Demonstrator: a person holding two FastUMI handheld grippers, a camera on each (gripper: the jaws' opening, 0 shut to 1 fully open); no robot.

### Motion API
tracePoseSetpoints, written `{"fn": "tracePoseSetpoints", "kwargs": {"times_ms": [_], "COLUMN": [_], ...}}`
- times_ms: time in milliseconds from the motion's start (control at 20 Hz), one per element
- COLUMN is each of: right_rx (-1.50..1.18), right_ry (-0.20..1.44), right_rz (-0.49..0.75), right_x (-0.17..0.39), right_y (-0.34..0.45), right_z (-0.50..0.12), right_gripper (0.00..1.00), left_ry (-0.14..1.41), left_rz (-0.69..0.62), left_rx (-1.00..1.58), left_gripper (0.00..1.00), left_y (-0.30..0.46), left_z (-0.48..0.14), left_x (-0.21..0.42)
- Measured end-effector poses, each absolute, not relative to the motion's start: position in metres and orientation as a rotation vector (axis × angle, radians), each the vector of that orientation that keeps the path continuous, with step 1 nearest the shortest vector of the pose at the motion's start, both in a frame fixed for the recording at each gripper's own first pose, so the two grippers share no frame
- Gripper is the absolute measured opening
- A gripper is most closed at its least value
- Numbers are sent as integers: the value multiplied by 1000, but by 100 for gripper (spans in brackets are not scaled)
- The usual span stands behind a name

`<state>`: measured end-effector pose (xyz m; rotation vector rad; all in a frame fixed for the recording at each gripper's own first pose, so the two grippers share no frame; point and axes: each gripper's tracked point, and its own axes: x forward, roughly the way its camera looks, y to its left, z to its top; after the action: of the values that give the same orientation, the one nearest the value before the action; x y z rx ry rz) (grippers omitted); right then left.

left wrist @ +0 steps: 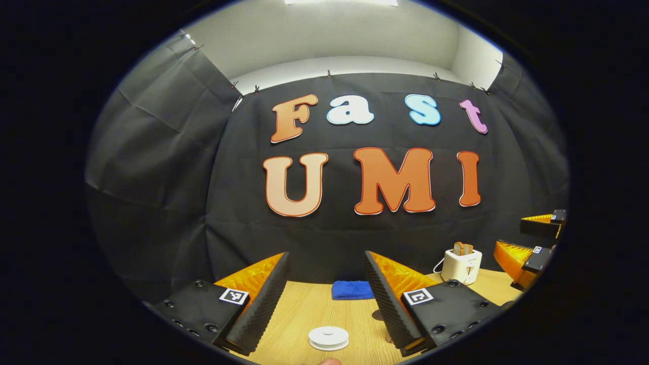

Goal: Open the teacup lid with one hand, grasp the water bottle and pour water into the teacup with the other hand; after pouring, place the water bottle on the coaster and then close the teacup lid.

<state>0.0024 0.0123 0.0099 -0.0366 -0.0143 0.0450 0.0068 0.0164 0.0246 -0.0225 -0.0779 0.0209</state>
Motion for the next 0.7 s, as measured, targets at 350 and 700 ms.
{"fn": "tracePoseSetpoints", "kwargs": {"times_ms": [350,700], "right_rx": [-1,46], "right_ry": [-9,-13], "right_rz": [85,85], "right_x": [34,64], "right_y": [24,15], "right_z": [-4,-8], "right_gripper": [92,92], "left_ry": [-65,-52], "left_rz": [31,-55], "left_rx": [-83,-40], "left_gripper": [94,97], "left_y": [31,23], "left_z": [17,15], "left_x": [43,79]}}
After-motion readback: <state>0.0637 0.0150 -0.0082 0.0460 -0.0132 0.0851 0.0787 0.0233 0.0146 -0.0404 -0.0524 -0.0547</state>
